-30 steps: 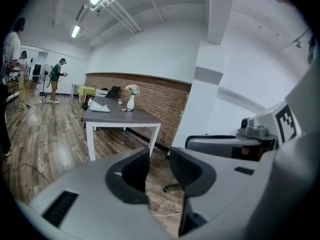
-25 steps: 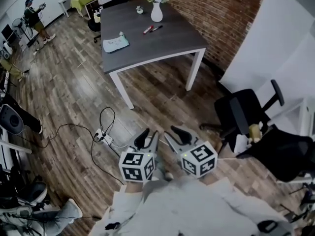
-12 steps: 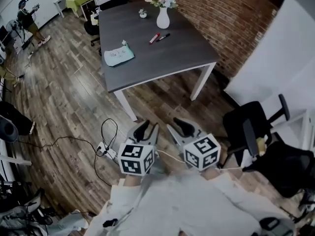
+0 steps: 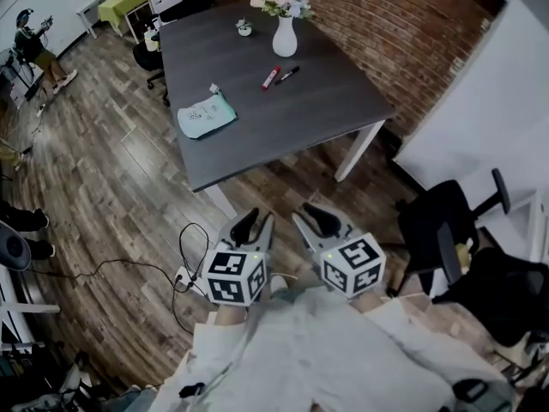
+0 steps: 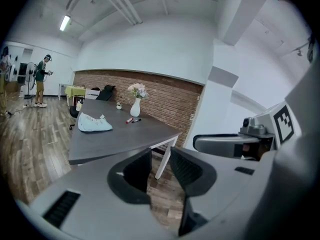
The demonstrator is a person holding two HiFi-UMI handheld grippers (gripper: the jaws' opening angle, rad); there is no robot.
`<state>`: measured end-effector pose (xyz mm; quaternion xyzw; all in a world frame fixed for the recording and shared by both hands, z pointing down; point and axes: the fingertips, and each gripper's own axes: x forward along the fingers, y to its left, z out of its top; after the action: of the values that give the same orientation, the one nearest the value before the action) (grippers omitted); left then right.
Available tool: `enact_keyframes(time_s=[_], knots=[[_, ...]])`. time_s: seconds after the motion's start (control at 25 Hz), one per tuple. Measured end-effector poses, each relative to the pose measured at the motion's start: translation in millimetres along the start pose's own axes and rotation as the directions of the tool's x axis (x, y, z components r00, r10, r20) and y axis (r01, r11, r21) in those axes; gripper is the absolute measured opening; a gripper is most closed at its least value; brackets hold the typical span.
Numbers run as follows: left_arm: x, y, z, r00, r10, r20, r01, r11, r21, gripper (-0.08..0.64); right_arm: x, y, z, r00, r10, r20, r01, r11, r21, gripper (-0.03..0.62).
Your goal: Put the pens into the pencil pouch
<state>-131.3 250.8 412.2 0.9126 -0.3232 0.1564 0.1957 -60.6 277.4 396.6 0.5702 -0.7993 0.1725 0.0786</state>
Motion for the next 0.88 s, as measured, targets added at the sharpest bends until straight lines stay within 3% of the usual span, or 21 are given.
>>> enact_keyframes(time_s=[0.44,0.88], knots=[[39,38,6,0.999,-0.010,-0.053,0.009,1.000,-0.017,0.115,59,-24,9,0.999,0.017,-0.040,-0.016,1.000,0.025,0.097],[116,101,55,0.999,0.039,-0.037,-0.040,0.998,-0.044,0.115,142,-87,40,0.997,0.059,-0.048,-0.057,0.998,0.030,0.097]])
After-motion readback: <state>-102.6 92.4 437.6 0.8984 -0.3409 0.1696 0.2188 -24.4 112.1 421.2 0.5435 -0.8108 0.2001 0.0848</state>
